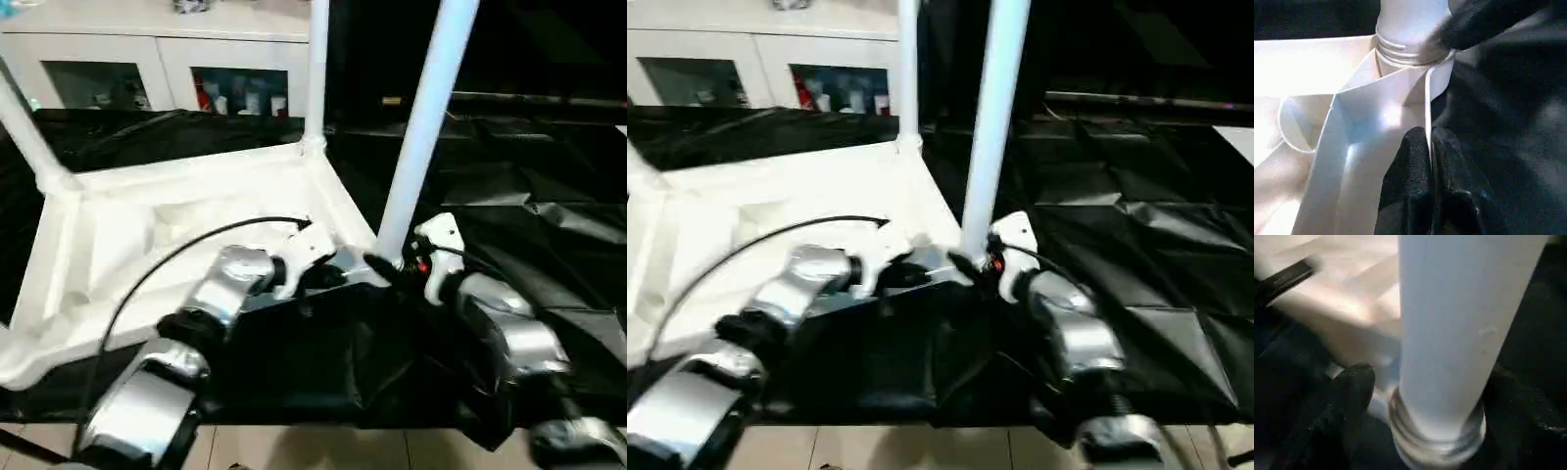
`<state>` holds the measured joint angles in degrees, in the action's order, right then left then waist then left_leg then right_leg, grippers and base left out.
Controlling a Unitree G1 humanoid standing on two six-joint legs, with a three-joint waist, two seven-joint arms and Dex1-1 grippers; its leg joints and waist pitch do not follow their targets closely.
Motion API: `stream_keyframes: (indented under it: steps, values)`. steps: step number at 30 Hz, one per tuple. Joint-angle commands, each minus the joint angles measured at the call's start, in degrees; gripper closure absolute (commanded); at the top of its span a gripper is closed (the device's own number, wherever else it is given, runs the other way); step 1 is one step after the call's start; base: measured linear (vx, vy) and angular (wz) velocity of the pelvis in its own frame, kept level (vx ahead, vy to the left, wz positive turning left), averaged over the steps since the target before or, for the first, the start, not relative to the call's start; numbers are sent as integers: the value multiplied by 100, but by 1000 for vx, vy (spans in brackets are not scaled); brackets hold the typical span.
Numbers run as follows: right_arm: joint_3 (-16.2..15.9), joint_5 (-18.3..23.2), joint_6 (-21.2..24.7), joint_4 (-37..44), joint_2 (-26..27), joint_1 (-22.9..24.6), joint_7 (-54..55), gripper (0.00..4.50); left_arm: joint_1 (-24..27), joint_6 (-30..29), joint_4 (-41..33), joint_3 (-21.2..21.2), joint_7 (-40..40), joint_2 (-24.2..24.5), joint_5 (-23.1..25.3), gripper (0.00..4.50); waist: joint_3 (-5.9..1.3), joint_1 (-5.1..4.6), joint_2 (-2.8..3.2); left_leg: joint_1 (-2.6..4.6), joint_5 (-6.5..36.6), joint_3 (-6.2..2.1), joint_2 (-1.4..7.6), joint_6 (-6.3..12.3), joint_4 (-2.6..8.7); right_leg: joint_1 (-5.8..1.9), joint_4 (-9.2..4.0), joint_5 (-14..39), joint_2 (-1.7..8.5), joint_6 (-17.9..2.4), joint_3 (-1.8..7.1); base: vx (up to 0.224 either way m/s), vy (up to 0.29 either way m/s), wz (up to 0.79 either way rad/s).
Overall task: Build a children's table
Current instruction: Rotate leg to tighten
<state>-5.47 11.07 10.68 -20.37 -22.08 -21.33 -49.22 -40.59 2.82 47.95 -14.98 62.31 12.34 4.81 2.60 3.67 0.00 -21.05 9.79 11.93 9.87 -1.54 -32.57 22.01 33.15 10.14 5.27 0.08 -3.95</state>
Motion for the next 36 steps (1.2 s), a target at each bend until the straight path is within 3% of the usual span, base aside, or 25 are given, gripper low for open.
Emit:
stream_keyframes:
  steps: [1, 8, 9, 19, 24, 28, 31, 34, 36]
  values:
    - [-132, 109, 88, 274, -154, 58, -561, 89, 252, 31, -157, -169, 754, 98, -240, 450, -327, 37, -68, 57, 1281, -162, 384, 474, 339, -206, -357, 1323, 392, -1339, 260, 0, 0, 0]
    - [-215, 184, 171, 335, -228, 17, -806, 89, 470, -211, -658, -212, 1490, 394, -454, 450, -308, 32, -67, 99, 1528, -161, 409, 260, 367, -161, -376, 1623, 400, -1399, 269, 0, 0, 0]
    - [-232, 209, 207, 337, -225, 5, -836, 115, 495, -249, -713, -209, 1533, 421, -469, 450, -304, 36, -61, 97, 1560, -167, 407, 231, 375, -164, -380, 1701, 400, -1375, 270, 0, 0, 0]
    - [-220, 278, 353, 262, -202, -78, -1068, 200, 570, -389, -874, -177, 1574, 500, -513, 450, -318, 26, -86, 84, 1364, -166, 401, 242, 364, -174, -350, 1479, 400, -1368, 272, 0, 0, 0]
    - [-188, 325, 377, 221, -192, -81, -1000, 230, 599, -446, -907, -155, 1483, 481, -515, 450, -310, 17, -88, 87, 1415, -164, 389, 232, 359, -169, -370, 1635, 402, -1336, 274, 0, 0, 0]
    - [-9, -66, 278, -236, 150, -188, 122, 237, 337, -413, -393, -38, 411, 244, -208, 450, -299, -21, -99, 89, 1503, -174, 375, 154, 366, -139, -392, 1846, 398, -1258, 278, 0, 0, 0]
    - [109, -258, 251, -554, 478, -236, 1001, 242, 90, -456, 22, 71, -385, -32, -85, 450, -293, -71, -101, 112, 1718, -206, 353, -36, 368, -122, -450, 2334, 414, -1112, 263, 0, 0, 0]
    - [288, -352, 314, -660, 920, -211, 2004, 247, -172, -485, 431, 143, -1210, -417, 2, 450, -305, -75, -131, 111, 1665, -196, 358, 21, 371, -130, -449, 2097, 407, -1099, 282, 0, 0, 0]
    - [477, -377, 393, -655, 1335, -171, 2824, 248, -389, -452, 741, 198, -1805, -754, 28, 450, -316, -71, -101, 128, 1624, -195, 346, 0, 372, -117, -444, 1990, 394, -1099, 279, 0, 0, 0]
